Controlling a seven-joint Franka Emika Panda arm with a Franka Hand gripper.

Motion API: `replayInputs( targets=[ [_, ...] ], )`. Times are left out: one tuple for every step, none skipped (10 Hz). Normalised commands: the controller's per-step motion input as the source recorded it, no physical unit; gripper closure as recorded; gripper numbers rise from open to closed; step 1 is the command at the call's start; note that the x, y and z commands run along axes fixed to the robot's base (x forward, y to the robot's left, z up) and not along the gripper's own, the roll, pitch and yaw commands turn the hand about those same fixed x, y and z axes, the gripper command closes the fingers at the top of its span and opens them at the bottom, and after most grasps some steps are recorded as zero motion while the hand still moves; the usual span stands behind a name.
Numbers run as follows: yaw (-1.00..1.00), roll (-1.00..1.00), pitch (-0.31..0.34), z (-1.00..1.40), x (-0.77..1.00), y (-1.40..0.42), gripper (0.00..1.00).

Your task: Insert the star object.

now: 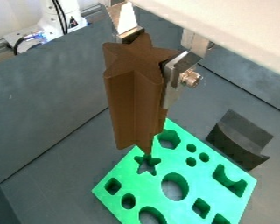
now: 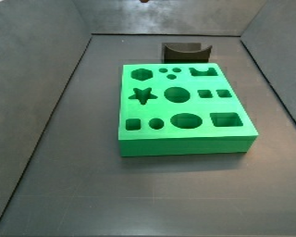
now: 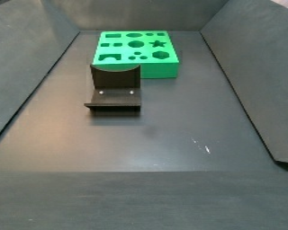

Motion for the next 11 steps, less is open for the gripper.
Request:
replayInputs(
  targets=[
    [0.25,0.0,0.0,-1.0,0.52,0.13,1.0],
    [0.3,0.0,0.0,-1.0,0.45,0.2,1.0],
    [0.3,0.0,0.0,-1.0,0.31,0.27,1.0],
    [0.29,0.0,0.0,-1.0,0.24,0.24,1.0],
    [0.31,0.0,-0.003,-1.0,0.25,0.24,1.0],
    [0.3,0.0,-0.009,-1.0,0.25,0.28,1.0],
    [0.35,0.11,-0.069,-1.0,-0.05,0.4,1.0],
    [0.1,0.18,0.0,-0.83,-0.12,0.3,1.0],
    [0.0,-0.04,0.0,-0.07,0.0,0.02,1.0],
    [0.0,0.0,0.0,0.0,0.0,0.03,1.0],
    [0.01,0.06,0.0,-0.37,-0.01,0.12,1.0]
  ],
)
